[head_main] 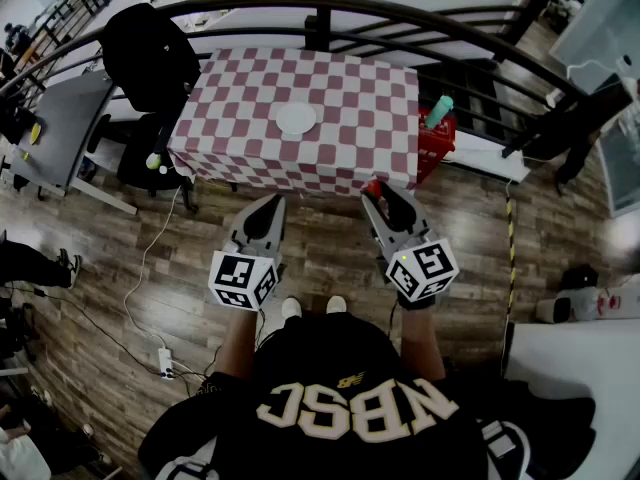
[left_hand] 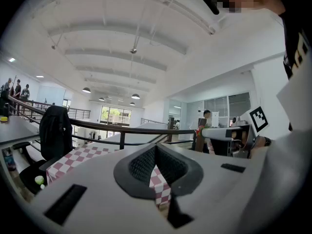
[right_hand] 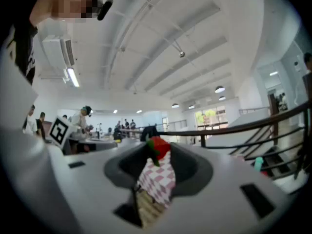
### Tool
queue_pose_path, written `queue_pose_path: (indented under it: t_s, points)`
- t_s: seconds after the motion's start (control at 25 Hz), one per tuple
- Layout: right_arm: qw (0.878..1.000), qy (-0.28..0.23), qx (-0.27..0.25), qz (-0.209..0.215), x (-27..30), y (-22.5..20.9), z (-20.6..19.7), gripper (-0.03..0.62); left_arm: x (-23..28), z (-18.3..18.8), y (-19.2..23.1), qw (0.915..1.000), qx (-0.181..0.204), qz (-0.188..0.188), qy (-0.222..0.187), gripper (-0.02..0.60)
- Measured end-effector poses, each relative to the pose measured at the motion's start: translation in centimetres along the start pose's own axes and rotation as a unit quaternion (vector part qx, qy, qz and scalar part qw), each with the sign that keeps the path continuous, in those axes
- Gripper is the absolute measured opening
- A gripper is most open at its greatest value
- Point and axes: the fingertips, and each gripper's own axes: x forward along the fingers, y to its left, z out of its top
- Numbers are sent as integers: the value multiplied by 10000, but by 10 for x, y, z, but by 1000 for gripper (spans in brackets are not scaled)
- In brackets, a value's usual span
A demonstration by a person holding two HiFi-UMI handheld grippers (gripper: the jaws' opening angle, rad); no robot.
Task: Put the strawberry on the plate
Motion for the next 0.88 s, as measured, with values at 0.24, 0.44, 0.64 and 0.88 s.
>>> queue_pose_path:
  t_s: [0.24, 0.44, 0.64, 0.88]
  points:
    - [10000, 28, 24, 1, 4, -2, -5, 153, 2, 1, 3, 10000, 32, 36, -34, 12]
    - [9999, 53, 103, 0, 4, -13, -8, 155, 7, 2, -1, 9999, 81, 91, -36, 12]
    - [9998, 49, 174, 83, 6, -22, -13, 155, 6, -1, 1, 9995, 111, 284, -38, 12]
    - [9988, 244, 375, 176, 25, -29, -38, 155, 12, -24, 21, 9987, -71, 476, 161, 12]
